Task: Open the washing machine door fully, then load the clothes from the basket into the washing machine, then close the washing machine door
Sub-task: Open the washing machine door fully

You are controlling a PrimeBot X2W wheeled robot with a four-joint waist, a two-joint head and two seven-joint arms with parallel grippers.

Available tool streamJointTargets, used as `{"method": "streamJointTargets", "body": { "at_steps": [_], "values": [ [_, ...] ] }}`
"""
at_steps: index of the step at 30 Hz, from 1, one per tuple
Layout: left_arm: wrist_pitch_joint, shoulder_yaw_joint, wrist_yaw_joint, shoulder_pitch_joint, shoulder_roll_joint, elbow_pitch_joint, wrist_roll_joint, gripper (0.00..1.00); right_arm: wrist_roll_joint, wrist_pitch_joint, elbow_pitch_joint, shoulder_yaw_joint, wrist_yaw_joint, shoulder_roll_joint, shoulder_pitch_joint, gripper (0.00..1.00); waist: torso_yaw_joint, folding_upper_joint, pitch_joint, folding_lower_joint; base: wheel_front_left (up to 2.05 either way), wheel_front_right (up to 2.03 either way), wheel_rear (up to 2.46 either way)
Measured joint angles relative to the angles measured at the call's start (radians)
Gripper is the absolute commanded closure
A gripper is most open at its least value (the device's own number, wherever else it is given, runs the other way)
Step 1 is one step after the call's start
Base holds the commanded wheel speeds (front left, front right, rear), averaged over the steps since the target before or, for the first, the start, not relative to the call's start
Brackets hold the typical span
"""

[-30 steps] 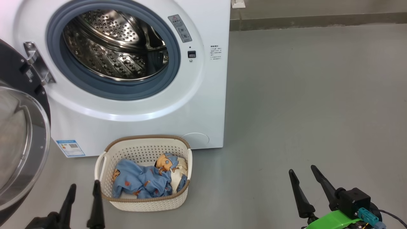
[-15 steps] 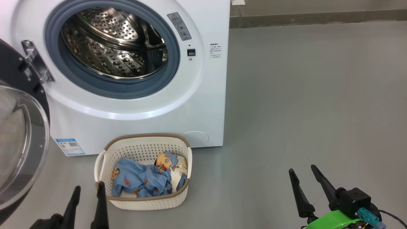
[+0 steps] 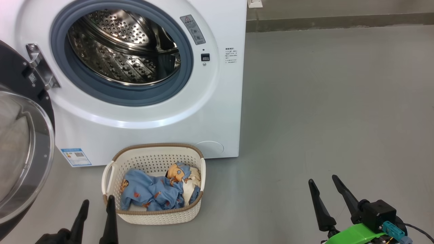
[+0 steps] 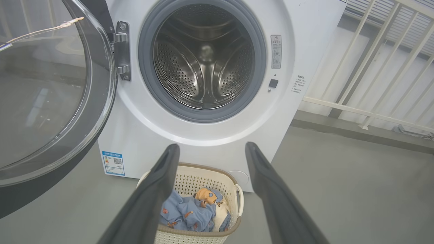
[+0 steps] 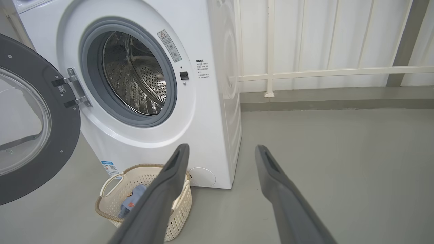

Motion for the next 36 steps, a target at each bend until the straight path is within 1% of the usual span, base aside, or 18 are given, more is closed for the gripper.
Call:
{"method": "streamJointTargets", "body": {
  "at_steps": [36],
  "values": [
    [0.000, 0.004, 0.000, -0.001, -0.002, 0.030, 0.003, 0.00, -0.001, 0.000, 0.001, -0.001, 0.000, 0.002, 0.000, 0.00, 0.018, 0.0000, 0.009, 0.0000, 0.00, 0.00, 0.00]
  ]
}}
